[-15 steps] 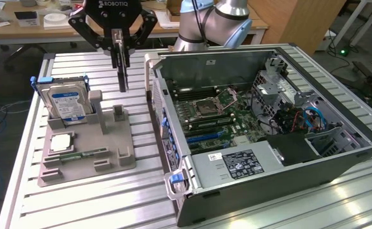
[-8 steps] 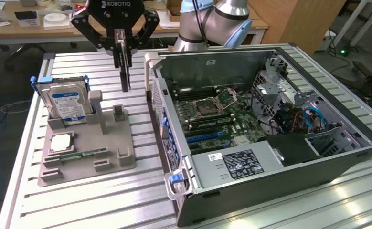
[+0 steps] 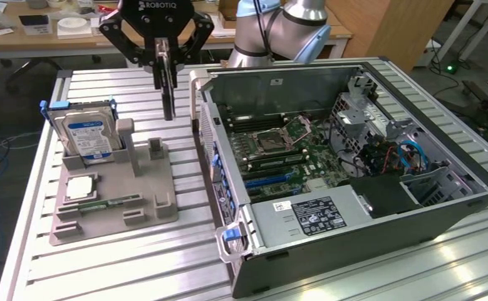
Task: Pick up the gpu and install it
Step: 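Pick up the gpu and move the gpu toward the slot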
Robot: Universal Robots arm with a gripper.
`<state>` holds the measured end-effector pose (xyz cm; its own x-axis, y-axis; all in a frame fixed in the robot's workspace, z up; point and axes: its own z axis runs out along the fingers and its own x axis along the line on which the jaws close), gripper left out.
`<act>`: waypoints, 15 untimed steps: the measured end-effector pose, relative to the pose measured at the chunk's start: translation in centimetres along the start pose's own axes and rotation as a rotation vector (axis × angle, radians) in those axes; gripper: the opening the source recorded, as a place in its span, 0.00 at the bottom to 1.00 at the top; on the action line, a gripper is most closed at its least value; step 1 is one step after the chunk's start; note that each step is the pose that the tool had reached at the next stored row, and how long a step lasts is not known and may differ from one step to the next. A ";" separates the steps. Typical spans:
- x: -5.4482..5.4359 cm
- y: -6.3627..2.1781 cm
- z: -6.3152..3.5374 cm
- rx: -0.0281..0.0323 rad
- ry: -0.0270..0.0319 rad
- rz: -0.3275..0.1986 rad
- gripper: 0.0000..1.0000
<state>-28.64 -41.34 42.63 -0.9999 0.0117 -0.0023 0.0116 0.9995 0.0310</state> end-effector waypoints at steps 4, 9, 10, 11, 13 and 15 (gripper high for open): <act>-0.3 0.00 0.00 0.0000 0.0000 0.000 0.27; -0.7 0.01 0.01 0.0000 0.0000 0.000 0.27; -0.7 0.01 0.01 0.0000 0.0000 0.000 0.27; -0.8 0.01 0.01 0.0000 0.0000 0.000 0.27; -1.0 0.01 0.01 0.0000 0.0000 0.000 0.27; -1.2 0.02 0.01 0.0000 0.0000 0.000 0.27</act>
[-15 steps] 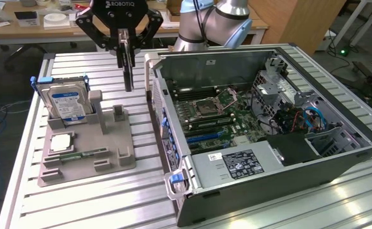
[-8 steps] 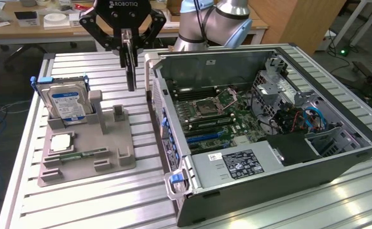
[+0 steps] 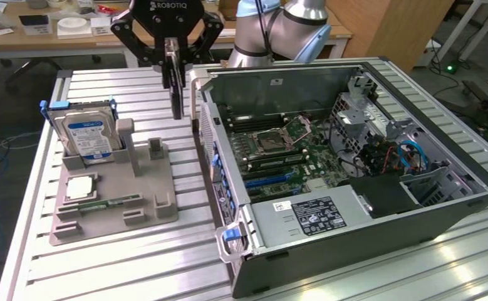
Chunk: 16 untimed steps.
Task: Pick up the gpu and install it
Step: 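Pick up the gpu and move the gpu toward the slot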
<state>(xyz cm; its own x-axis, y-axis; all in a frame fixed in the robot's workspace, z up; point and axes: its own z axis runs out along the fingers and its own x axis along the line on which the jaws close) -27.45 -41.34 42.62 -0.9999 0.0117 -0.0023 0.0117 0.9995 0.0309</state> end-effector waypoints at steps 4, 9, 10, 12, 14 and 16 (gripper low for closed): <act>-0.4 0.00 0.01 0.0000 -0.0001 0.000 0.27; -0.7 0.01 0.01 -0.0001 0.0000 0.000 0.27; -0.8 0.01 0.01 -0.0001 0.0000 0.000 0.27; -0.9 0.01 0.01 -0.0001 -0.0001 0.000 0.27; -1.1 0.01 0.01 0.0000 0.0000 0.000 0.27; -1.2 0.01 0.01 0.0000 0.0000 0.000 0.27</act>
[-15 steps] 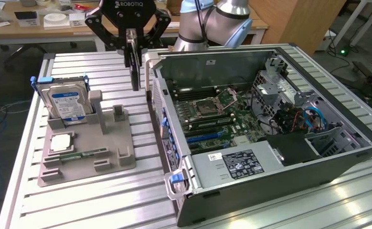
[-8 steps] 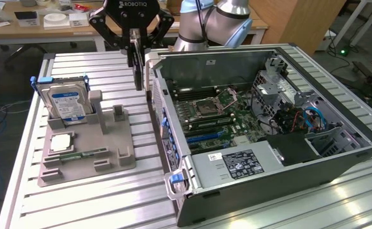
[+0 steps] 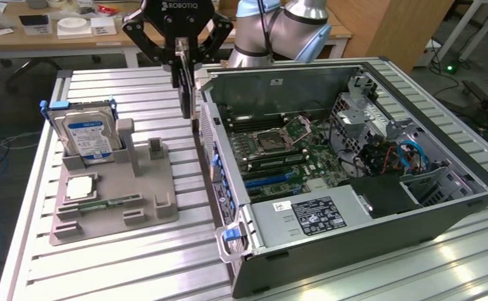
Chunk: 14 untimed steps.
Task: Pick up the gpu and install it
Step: 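Pick up the gpu and move the gpu toward the slot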
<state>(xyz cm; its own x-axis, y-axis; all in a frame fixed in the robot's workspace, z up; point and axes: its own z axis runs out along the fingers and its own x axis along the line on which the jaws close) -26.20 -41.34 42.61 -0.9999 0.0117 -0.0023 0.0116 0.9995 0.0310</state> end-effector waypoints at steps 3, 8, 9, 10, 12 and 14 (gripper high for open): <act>-0.2 0.00 0.00 0.0000 0.0000 0.000 0.27; -0.6 0.01 0.01 0.0000 0.0000 0.000 0.27; -0.7 0.01 0.01 0.0000 -0.0001 0.000 0.27; -0.8 0.01 0.01 0.0000 0.0000 0.000 0.27; -0.9 0.01 0.01 0.0000 0.0000 0.000 0.27; -1.1 0.01 0.01 0.0000 0.0000 0.000 0.27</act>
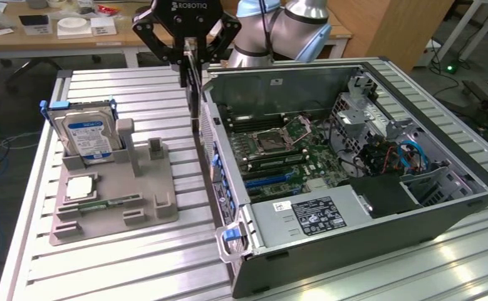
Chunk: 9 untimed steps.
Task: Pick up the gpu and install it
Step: 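Pick up the gpu and move the gpu toward the slot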
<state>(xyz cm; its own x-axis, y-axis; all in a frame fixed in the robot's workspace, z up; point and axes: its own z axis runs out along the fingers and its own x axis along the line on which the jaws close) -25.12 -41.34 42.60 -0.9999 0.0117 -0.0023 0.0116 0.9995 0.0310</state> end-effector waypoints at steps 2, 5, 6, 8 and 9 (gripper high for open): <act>-0.1 0.00 0.01 -0.0001 -0.0001 0.000 0.27; -0.4 0.01 0.00 0.0000 0.0000 0.000 0.27; -0.5 0.01 0.01 0.0000 0.0000 0.000 0.27; -0.6 0.01 0.01 -0.0001 0.0000 0.000 0.27; -0.7 0.01 0.01 0.0000 0.0000 0.000 0.27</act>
<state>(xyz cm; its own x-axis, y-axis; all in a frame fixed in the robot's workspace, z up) -24.42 -41.34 42.60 -0.9999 0.0116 -0.0024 0.0115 0.9995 0.0310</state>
